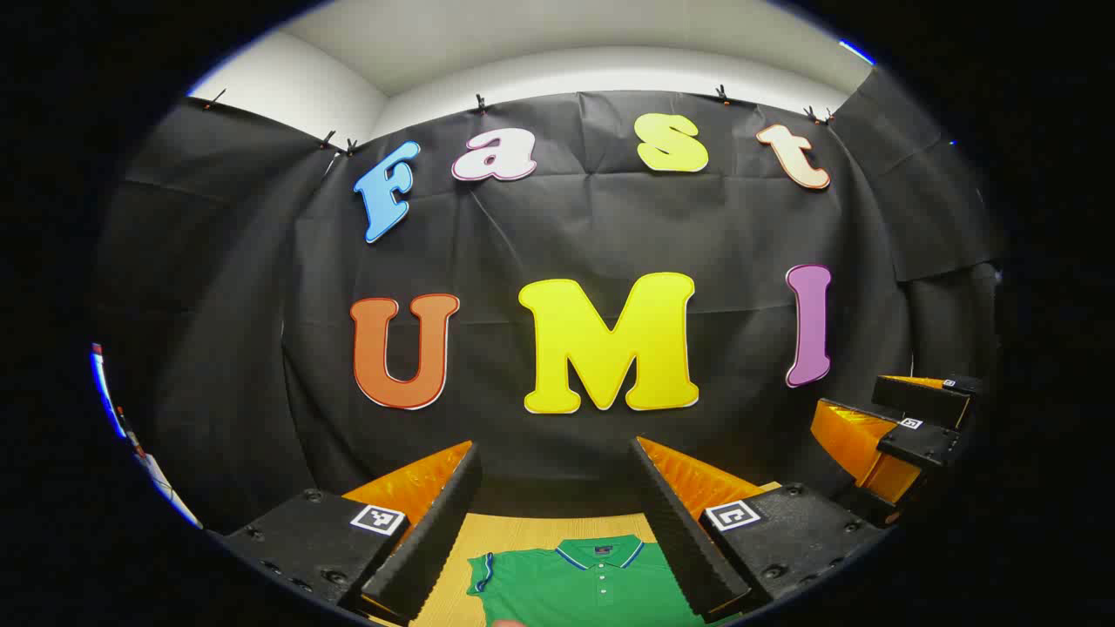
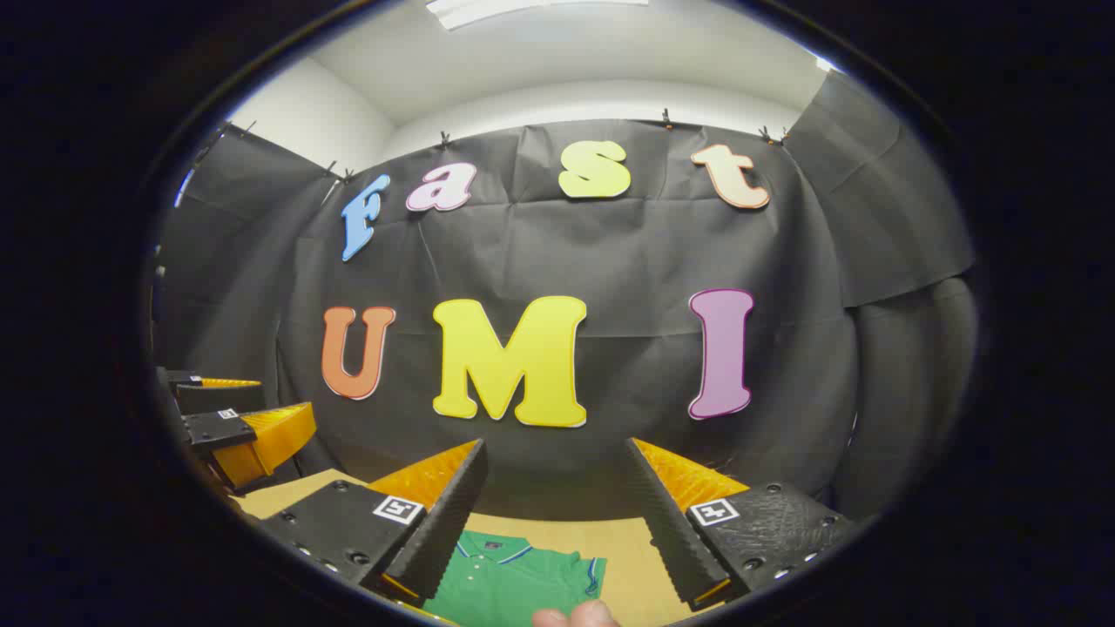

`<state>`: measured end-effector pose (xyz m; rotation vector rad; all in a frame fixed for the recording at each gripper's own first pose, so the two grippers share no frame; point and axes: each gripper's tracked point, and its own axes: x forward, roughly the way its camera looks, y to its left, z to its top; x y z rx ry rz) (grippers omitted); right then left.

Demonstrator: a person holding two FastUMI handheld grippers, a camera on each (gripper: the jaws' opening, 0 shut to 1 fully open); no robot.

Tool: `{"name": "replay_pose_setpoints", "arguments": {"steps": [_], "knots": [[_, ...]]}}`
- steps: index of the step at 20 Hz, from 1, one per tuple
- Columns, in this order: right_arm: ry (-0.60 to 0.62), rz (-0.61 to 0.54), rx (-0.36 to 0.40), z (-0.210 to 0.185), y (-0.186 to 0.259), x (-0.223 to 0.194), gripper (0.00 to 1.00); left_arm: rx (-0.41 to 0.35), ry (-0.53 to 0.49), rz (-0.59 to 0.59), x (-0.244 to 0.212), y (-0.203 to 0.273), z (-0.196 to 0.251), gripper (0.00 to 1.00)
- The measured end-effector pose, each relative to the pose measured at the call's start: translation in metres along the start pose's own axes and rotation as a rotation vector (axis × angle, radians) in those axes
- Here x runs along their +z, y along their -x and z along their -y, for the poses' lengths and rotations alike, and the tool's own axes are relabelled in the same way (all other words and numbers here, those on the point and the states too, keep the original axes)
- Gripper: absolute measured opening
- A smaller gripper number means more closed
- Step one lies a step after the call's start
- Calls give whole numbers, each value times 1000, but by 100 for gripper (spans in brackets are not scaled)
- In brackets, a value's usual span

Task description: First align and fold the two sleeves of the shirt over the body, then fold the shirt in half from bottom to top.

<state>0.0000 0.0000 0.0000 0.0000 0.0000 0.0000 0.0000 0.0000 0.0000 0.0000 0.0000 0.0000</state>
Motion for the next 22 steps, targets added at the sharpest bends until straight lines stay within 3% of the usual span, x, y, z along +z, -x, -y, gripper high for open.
{"name": "replay_pose_setpoints", "arguments": {"steps": [22], "knots": [[-7, -23, -17, 11, 1, -7, 95, -6, -4, -6, -5, -1, 4, 100]]}}
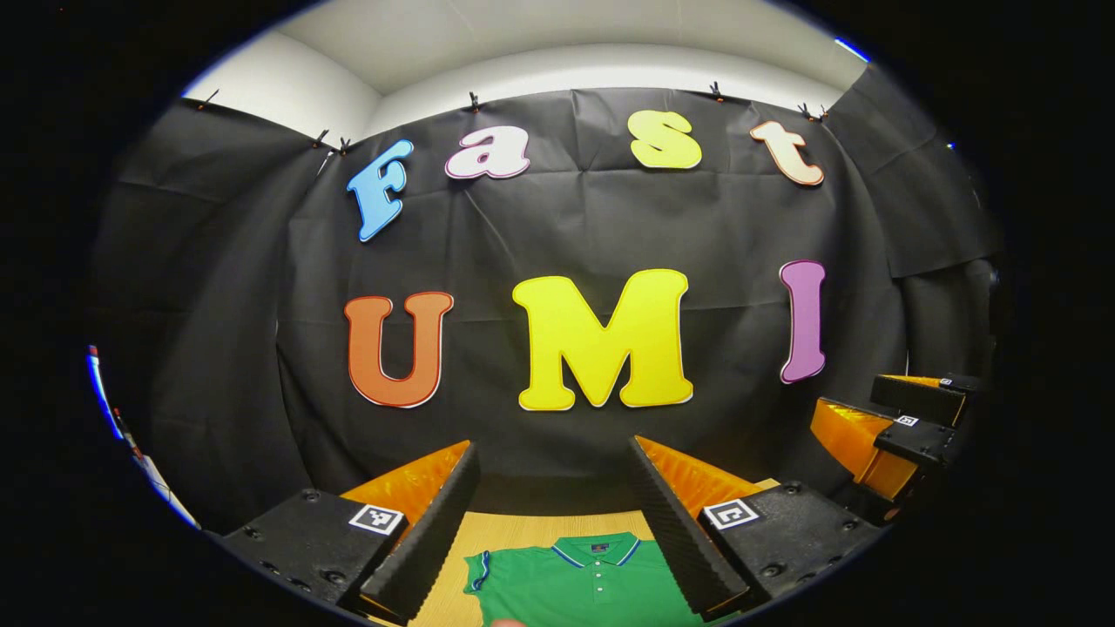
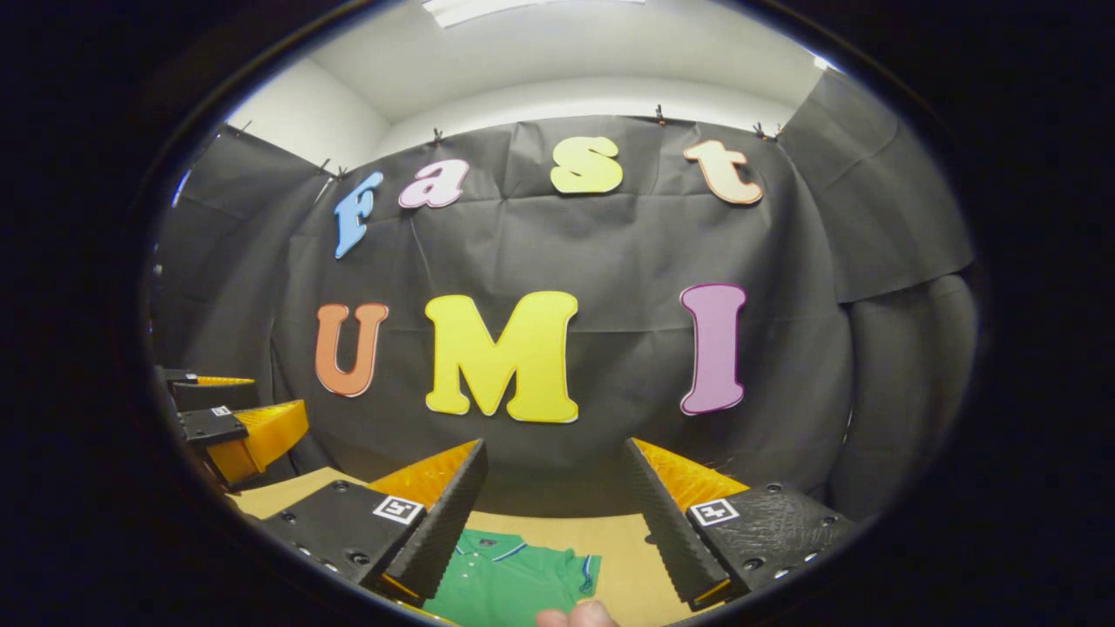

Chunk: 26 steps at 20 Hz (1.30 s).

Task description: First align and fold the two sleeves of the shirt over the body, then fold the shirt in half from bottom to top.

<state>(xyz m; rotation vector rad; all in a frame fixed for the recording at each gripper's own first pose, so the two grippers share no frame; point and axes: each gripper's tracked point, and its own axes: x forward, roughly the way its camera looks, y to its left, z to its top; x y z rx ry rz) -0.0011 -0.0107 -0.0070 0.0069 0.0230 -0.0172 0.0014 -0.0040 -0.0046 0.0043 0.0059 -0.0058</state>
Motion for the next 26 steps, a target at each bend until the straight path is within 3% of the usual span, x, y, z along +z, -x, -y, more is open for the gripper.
{"name": "replay_pose_setpoints", "arguments": {"steps": [9, 16, 26], "knots": [[41, -89, -41, 27, -3, -37, 95, -38, -16, -14, -19, 3, 11, 100], [44, -235, -30, 42, -3, -88, 97, -63, -21, -24, -26, 3, 21, 100], [83, -476, 15, 48, -41, -199, 95, -26, -1, -47, -41, -5, 19, 100]]}}
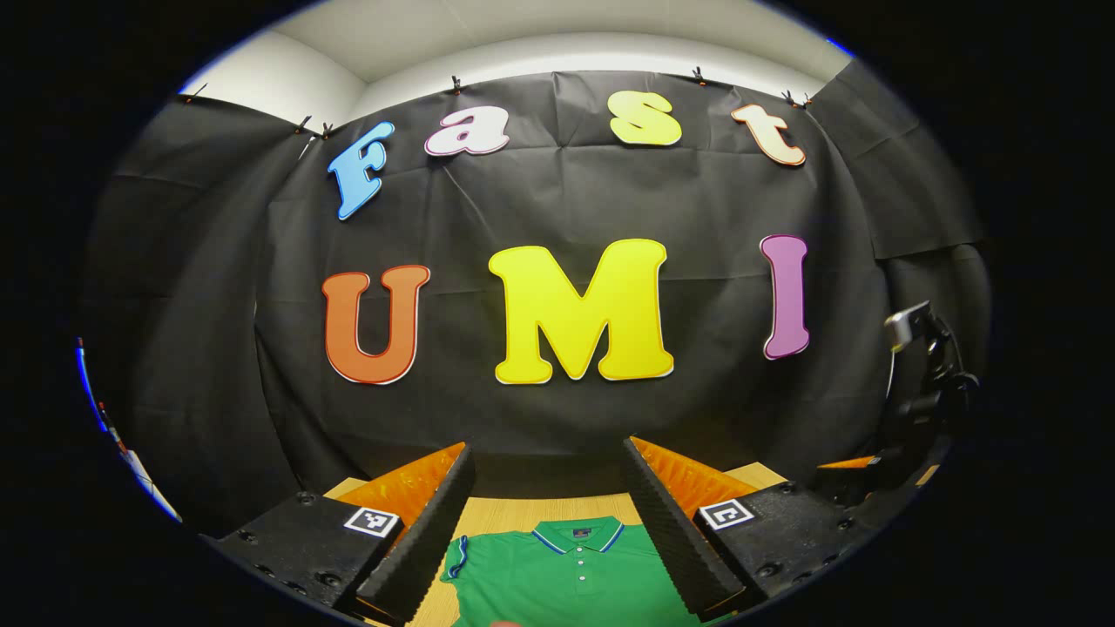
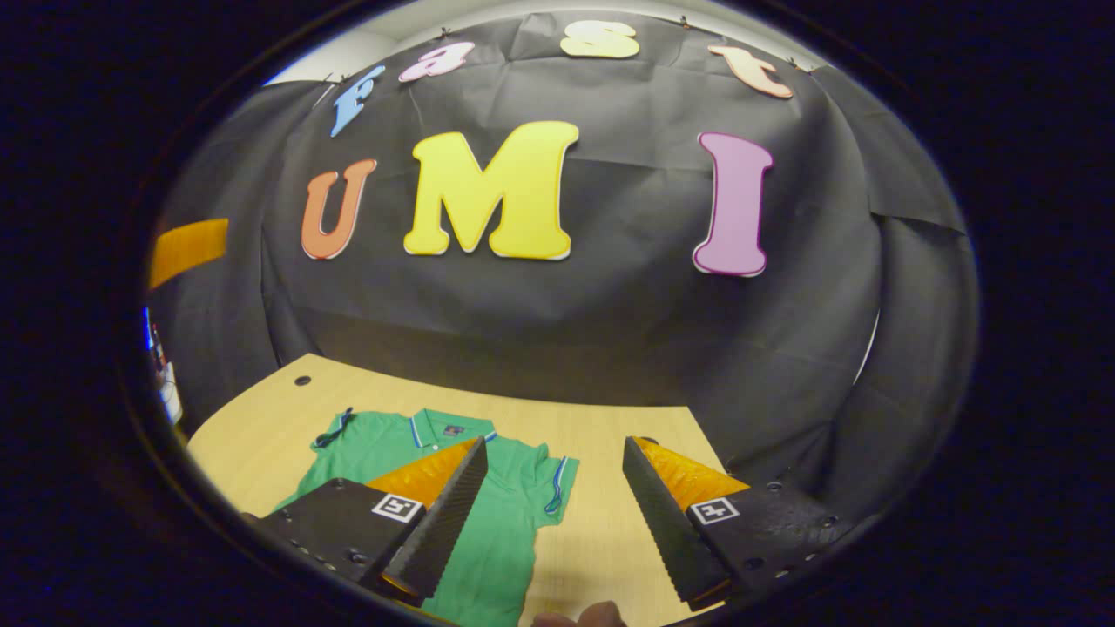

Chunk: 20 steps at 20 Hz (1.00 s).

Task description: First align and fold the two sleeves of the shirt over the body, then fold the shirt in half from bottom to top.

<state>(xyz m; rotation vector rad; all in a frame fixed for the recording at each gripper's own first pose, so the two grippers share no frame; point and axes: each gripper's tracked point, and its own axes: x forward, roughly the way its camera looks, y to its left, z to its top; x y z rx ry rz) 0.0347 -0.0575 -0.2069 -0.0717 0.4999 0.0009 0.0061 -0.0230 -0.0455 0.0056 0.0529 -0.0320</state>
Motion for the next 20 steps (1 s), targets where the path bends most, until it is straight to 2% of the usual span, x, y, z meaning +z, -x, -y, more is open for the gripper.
{"name": "replay_pose_setpoints", "arguments": {"steps": [2, 3, 7, 8, 9, 10, 20], "knots": [[-8, -76, 21, -3, -25, -23, 94, 9, 5, -9, -4, -3, -3, 100], [-9, -111, 30, -3, -37, -34, 96, 19, 9, -21, -8, -4, -6, 100], [-21, -217, 29, 0, -81, -69, 96, 62, 4, -42, -14, -9, -22, 100], [-21, -235, 31, 0, -94, -77, 97, 67, 6, -52, -17, -11, -24, 100], [-18, -252, 29, 1, -104, -84, 96, 70, 10, -61, -18, -11, -25, 96], [-22, -267, 25, 2, -115, -91, 96, 79, 7, -64, -19, -13, -28, 100], [-34, -401, 15, 16, -186, -150, 96, 151, -13, -116, -30, -15, -37, 100]]}}
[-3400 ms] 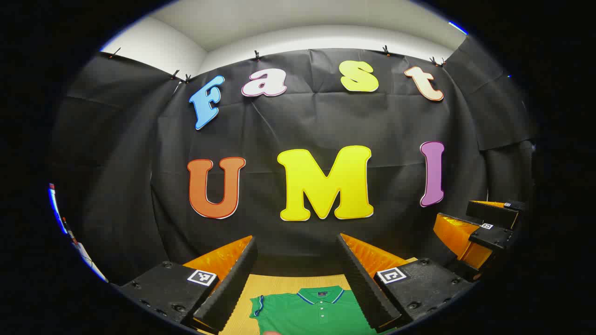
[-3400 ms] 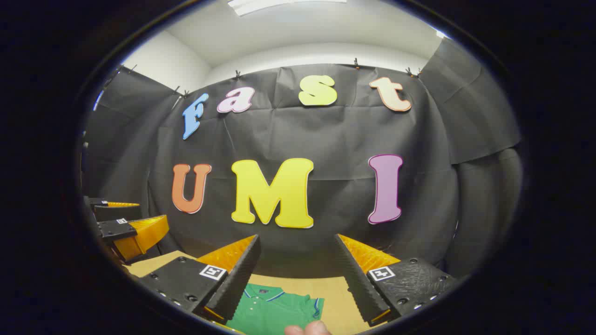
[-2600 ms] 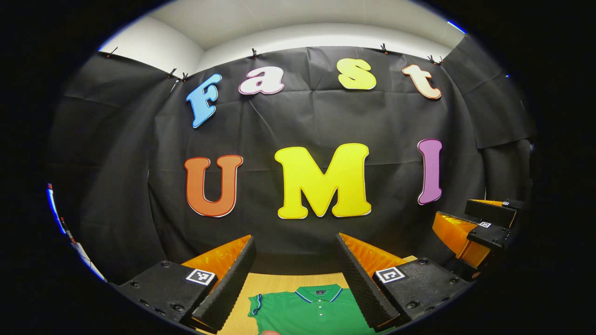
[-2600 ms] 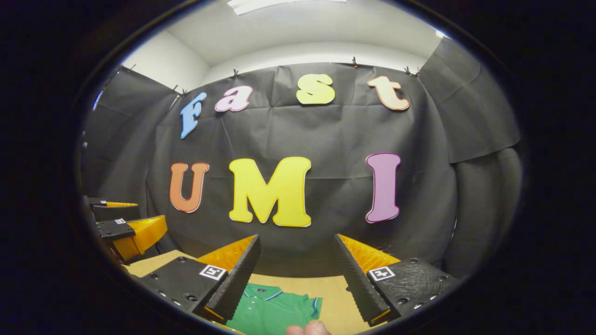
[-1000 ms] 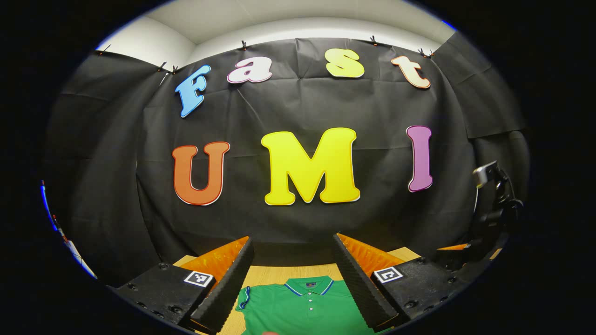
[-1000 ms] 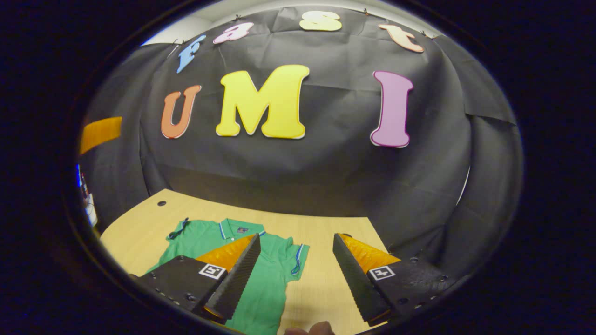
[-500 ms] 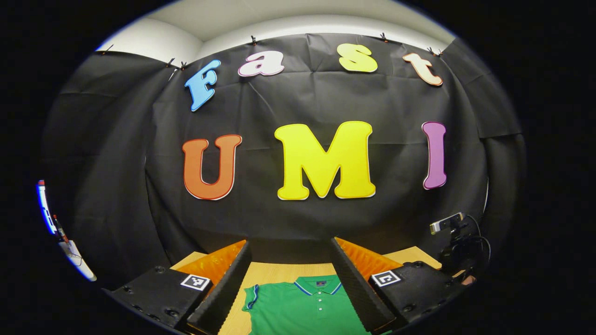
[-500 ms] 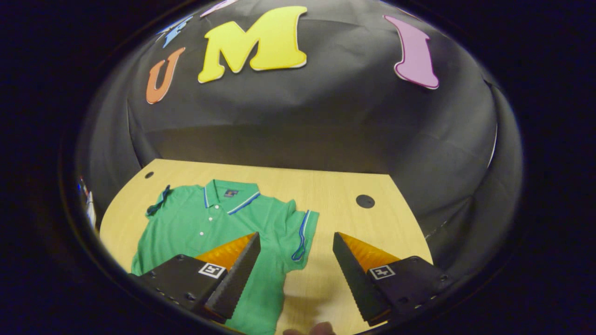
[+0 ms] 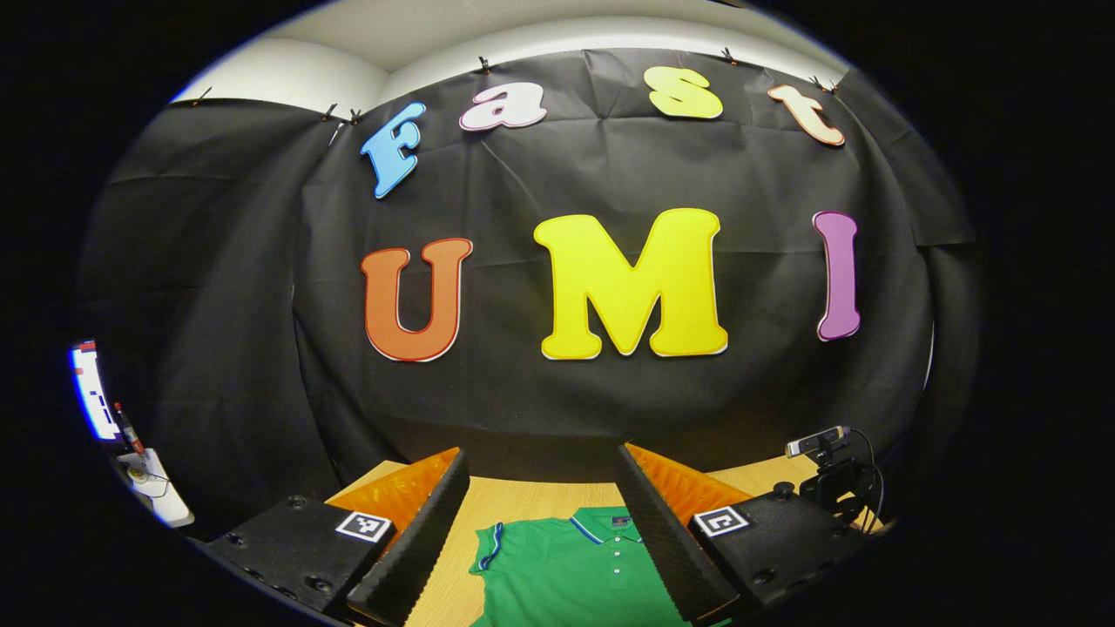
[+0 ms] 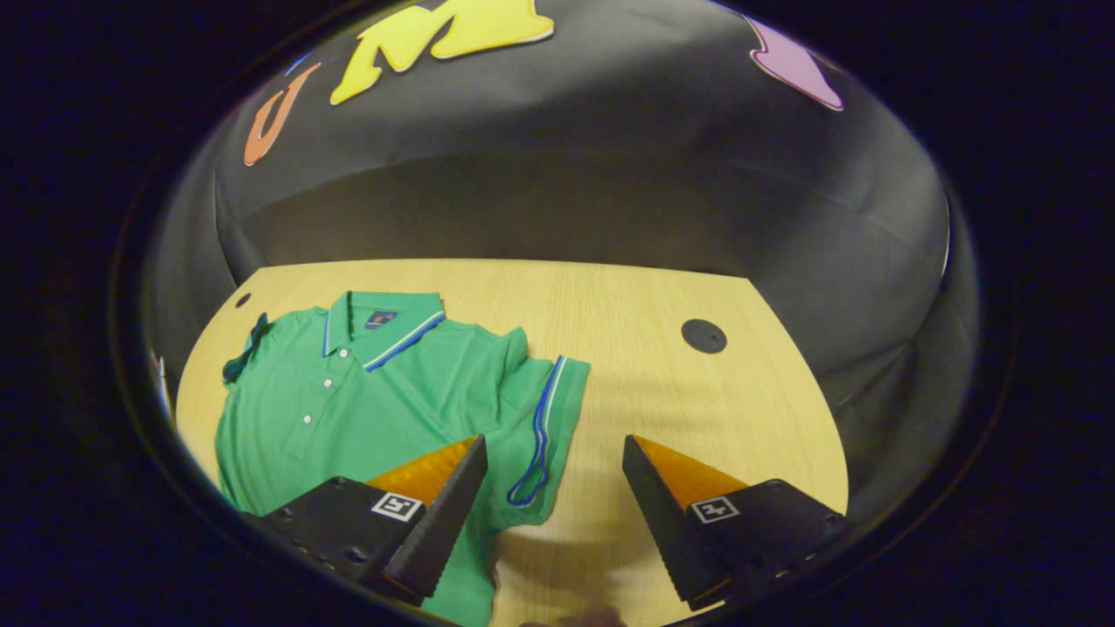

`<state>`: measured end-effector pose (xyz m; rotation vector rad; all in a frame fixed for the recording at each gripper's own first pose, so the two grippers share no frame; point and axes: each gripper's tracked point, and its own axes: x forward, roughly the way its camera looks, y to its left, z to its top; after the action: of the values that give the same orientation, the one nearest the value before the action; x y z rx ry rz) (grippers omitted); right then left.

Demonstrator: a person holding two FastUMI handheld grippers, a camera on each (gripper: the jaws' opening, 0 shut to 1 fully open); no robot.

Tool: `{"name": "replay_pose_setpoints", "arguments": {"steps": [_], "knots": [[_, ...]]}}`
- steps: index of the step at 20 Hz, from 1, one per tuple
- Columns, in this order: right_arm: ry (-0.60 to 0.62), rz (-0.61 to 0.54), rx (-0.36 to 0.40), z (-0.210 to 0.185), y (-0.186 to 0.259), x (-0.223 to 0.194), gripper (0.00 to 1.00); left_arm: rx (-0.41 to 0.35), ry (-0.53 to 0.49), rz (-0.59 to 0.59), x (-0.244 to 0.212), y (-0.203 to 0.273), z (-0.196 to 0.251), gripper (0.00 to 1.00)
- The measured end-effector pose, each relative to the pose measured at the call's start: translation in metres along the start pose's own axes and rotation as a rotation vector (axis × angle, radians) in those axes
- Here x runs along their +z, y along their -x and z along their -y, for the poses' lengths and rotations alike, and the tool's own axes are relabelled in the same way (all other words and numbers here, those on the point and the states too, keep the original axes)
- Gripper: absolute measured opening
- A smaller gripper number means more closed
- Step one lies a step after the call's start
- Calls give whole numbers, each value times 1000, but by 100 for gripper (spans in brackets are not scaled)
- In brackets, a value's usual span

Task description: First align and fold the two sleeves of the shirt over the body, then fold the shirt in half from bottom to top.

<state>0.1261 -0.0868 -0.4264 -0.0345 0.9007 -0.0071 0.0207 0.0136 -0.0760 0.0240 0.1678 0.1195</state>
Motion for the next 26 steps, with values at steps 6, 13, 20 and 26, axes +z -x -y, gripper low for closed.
{"name": "replay_pose_setpoints", "arguments": {"steps": [6, 13, 20, 26], "knots": [[-50, -101, 37, -4, -23, -16, 73, 14, 4, -28, -8, -4, 9, 100], [-104, -135, 49, -1, -26, -17, 7, -3, -44, -2, 2, 4, 24, 100], [-118, -131, 71, 0, -22, -16, 0, 8, -55, -3, 2, 13, 23, 100], [-134, -55, 95, -6, 4, 10, 0, 28, -49, -5, -1, 22, 17, 100]]}}
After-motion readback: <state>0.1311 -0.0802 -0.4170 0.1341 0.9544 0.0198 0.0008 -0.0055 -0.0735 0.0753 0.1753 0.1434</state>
